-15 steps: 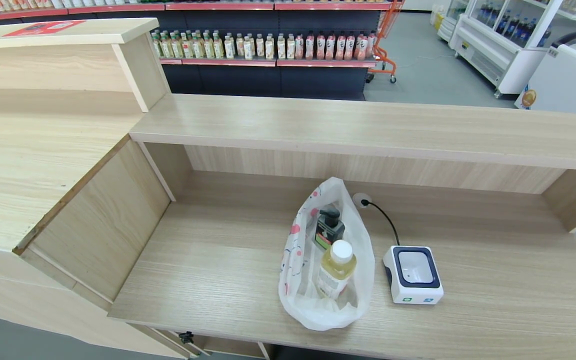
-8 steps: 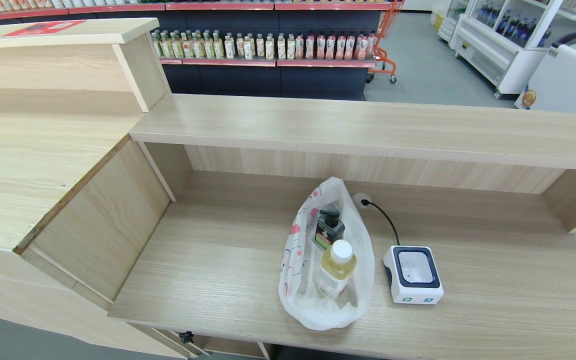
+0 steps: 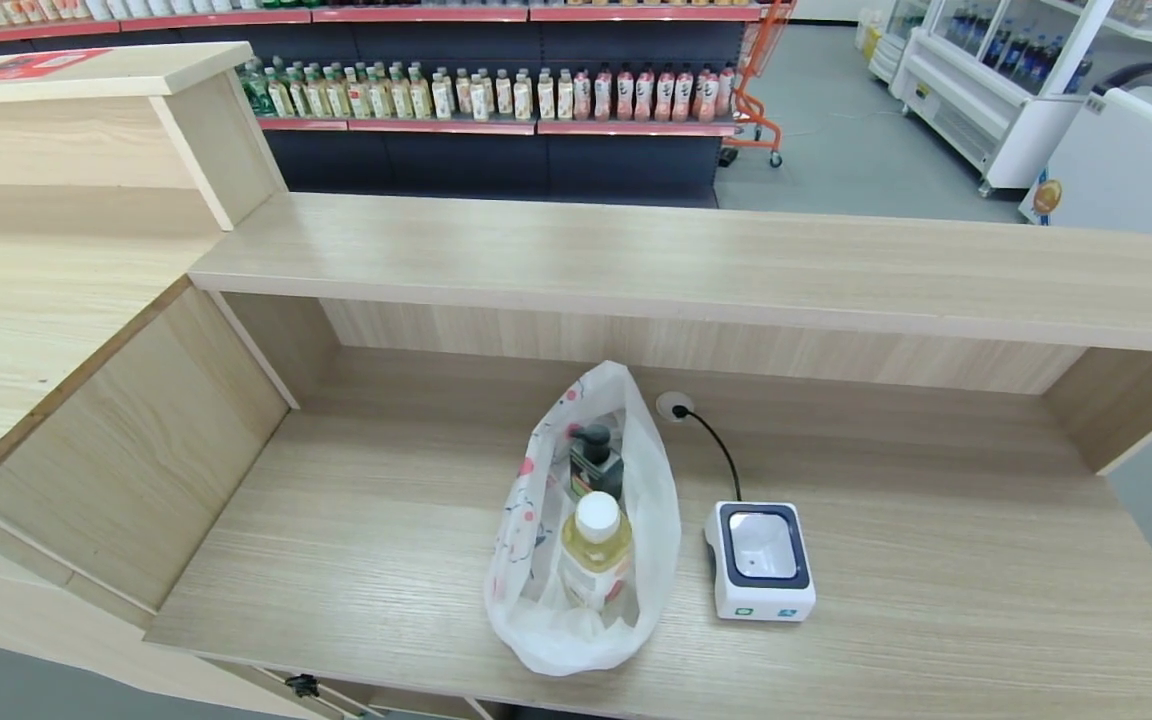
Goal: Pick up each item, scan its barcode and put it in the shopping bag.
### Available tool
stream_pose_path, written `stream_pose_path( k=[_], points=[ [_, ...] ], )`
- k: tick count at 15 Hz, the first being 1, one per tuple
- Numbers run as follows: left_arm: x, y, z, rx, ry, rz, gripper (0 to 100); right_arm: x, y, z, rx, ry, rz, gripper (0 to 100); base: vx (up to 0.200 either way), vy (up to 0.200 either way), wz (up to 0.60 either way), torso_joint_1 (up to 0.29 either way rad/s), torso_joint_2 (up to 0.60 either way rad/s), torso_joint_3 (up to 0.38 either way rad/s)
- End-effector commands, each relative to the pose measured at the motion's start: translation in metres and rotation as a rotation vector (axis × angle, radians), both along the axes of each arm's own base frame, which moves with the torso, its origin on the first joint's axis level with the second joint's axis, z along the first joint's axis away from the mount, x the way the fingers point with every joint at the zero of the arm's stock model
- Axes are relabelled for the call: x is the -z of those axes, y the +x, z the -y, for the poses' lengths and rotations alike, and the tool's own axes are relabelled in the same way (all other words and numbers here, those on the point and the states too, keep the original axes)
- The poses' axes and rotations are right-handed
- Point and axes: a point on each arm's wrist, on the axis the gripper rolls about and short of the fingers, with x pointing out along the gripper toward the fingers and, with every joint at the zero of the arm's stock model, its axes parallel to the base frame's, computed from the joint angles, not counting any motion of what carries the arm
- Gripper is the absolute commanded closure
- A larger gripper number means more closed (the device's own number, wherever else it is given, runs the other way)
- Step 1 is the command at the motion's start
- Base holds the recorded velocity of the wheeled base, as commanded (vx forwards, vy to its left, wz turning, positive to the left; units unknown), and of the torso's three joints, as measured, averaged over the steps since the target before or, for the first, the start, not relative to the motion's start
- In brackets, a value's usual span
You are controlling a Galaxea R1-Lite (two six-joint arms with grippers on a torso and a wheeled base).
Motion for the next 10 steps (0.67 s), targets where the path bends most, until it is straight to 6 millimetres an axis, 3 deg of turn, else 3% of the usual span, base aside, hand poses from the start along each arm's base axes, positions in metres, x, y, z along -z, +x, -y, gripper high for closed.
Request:
stream_pose_path(
  k=[1,3,7,10],
  points=[
    [0.0,0.0,0.0,0.002,0.002,0.0,0,-0.0001,0.0003,0.0,-0.001,0.0,-0.004,0,0.0,0.0,0.0,0.0,0.0,0.0],
    [0.0,0.0001,0.0,0.003,0.005,-0.002,0,-0.0001,0.0003,0.0,-0.001,0.003,-0.004,0,0.0,0.0,0.0,0.0,0.0,0.0],
    [0.0,0.0001,0.0,0.003,0.005,-0.002,0,-0.0005,0.0002,0.0,0.0,0.006,-0.003,0,0.2,0.0,0.0,0.005,0.0,0.0],
    [0.0,0.0001,0.0,0.002,-0.001,-0.002,0,-0.0001,0.0003,0.0,0.0,0.004,-0.004,0,0.0,0.0,0.0,0.0,0.0,0.0]
  ],
)
